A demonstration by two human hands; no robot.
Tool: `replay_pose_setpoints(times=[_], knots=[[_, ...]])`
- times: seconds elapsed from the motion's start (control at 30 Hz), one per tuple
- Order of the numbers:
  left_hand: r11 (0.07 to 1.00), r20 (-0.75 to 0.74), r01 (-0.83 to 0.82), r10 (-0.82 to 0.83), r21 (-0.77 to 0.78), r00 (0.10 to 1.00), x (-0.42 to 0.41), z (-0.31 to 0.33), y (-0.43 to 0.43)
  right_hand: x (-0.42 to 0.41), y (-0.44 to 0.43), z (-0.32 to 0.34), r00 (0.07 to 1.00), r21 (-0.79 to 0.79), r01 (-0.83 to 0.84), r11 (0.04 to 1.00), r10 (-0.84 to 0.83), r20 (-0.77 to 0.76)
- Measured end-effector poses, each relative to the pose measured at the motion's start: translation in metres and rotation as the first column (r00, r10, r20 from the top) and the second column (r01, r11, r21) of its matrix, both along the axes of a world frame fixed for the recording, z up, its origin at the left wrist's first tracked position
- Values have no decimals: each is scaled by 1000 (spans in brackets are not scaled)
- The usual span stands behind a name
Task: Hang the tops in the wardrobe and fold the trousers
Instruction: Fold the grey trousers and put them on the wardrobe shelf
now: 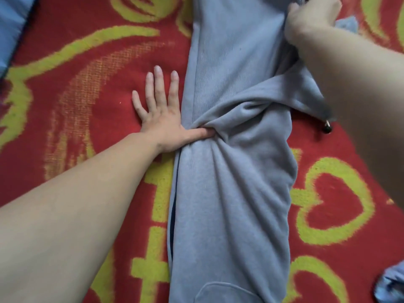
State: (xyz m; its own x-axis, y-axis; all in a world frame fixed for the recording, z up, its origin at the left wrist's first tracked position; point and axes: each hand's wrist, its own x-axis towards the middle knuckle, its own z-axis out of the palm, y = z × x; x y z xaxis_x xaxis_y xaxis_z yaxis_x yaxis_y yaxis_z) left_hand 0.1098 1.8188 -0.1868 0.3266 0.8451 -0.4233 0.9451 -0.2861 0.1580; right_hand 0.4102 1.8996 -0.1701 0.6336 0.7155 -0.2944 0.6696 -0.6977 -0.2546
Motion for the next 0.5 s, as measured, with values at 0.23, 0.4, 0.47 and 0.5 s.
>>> replay_pose_setpoints(times=[0.23,0.4,0.47,0.5], knots=[[1000,-32,0,-1,-24,999,-3,3,6,-26,-38,58,986,174,-116,978,135,-102],[1000,-34,8,-9,-30,999,0,3,7,-34,-107,31,895,763,372,529,-422,-144],[999,-38,11,-13,-43,999,2,4,7,-48,-136,23,853,648,519,557,-389,-349],[999,-41,16,-18,-52,999,2,5,7,-54,-148,20,814,548,578,605,-386,-433]])
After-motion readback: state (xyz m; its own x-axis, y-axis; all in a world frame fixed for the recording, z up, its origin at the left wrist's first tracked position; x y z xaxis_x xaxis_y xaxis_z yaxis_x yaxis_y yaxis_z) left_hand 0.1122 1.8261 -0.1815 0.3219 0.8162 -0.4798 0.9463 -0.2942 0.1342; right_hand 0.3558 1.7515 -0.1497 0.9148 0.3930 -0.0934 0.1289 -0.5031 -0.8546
